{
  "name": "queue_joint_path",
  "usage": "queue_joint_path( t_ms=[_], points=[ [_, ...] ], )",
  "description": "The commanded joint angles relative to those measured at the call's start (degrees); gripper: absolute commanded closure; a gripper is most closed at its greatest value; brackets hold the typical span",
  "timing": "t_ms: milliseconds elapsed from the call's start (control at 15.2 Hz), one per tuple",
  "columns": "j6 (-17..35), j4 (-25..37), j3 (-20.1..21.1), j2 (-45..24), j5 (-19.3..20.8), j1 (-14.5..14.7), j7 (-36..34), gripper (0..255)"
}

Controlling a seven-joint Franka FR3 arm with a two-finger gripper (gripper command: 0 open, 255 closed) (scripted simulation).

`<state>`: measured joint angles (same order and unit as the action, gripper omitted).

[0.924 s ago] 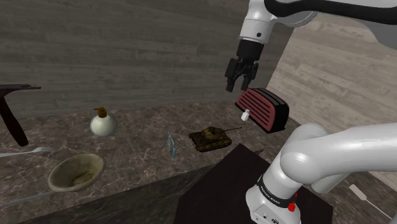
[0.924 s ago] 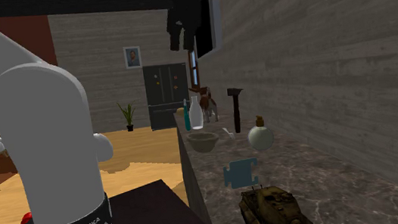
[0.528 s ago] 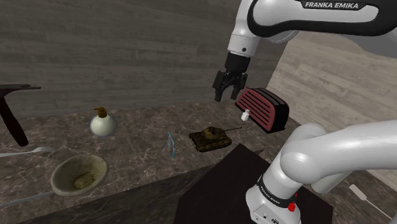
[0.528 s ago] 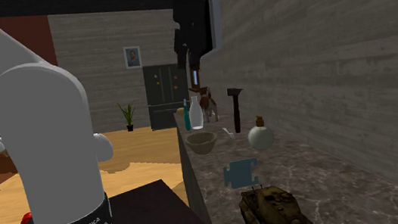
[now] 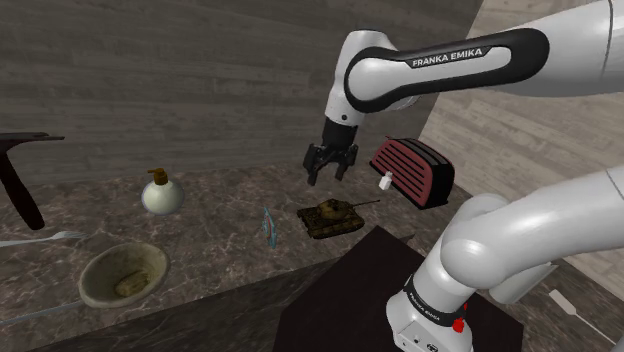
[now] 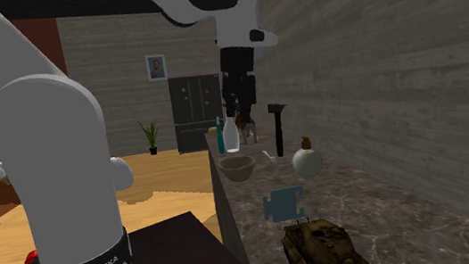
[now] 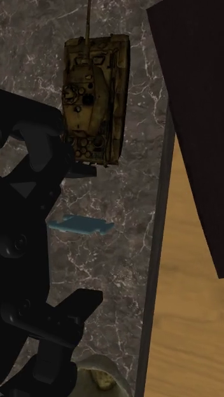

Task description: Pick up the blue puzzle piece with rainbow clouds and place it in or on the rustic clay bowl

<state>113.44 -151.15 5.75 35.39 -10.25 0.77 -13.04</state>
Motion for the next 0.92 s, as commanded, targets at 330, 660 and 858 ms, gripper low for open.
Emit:
queue_joint_path(
  t_ms=[330,660,858],
  points=[
    [17.9,-1.4,4.3,-14.4,-0.3,-0.4,-4.7,0],
    [29.4,0.7,6.8,-26.8,2.3,-1.4,-9.6,0],
    [35.5,3.0,7.6,-34.7,6.0,-2.1,-13.8,0]
  ],
)
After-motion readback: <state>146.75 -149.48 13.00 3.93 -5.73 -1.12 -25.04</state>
